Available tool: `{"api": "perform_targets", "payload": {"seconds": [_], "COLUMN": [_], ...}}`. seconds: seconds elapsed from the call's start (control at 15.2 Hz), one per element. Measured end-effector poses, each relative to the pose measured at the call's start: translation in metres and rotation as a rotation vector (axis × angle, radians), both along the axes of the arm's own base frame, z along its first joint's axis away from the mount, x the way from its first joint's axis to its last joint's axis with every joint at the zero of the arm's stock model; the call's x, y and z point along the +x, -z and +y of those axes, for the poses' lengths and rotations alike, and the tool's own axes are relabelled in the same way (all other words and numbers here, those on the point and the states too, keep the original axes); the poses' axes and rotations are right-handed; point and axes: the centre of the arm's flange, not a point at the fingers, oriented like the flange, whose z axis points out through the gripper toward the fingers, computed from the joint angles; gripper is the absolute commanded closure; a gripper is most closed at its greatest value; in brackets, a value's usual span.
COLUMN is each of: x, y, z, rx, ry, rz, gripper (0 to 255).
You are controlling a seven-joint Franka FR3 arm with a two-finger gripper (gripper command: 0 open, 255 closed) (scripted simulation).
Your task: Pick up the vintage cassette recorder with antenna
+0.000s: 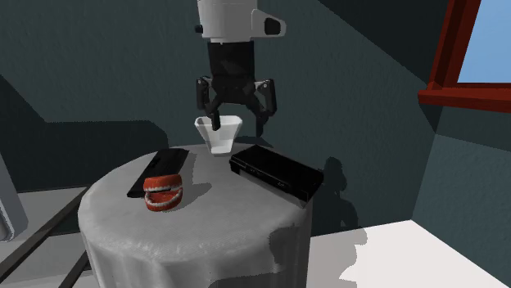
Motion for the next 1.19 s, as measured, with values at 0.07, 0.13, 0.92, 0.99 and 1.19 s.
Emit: {"api": "perform_targets", "payload": {"seconds": [0.07,0.13,0.92,0.99,1.19], "x": [0.000,0.008,0.194,0.209,0.239], "y": [0.000,0.000,0.116,0.136,0.182], "z": [0.000,0.009,0.179,0.185,0.190], "rx": [0.000,-0.036,-0.906,-0.983,-1.151], "ry": [0.000,0.008,0.215,0.235,0.279], "rz": [0.000,0.014,0.369,0.399,0.463], "gripper": [0,0,0,0,0]}}
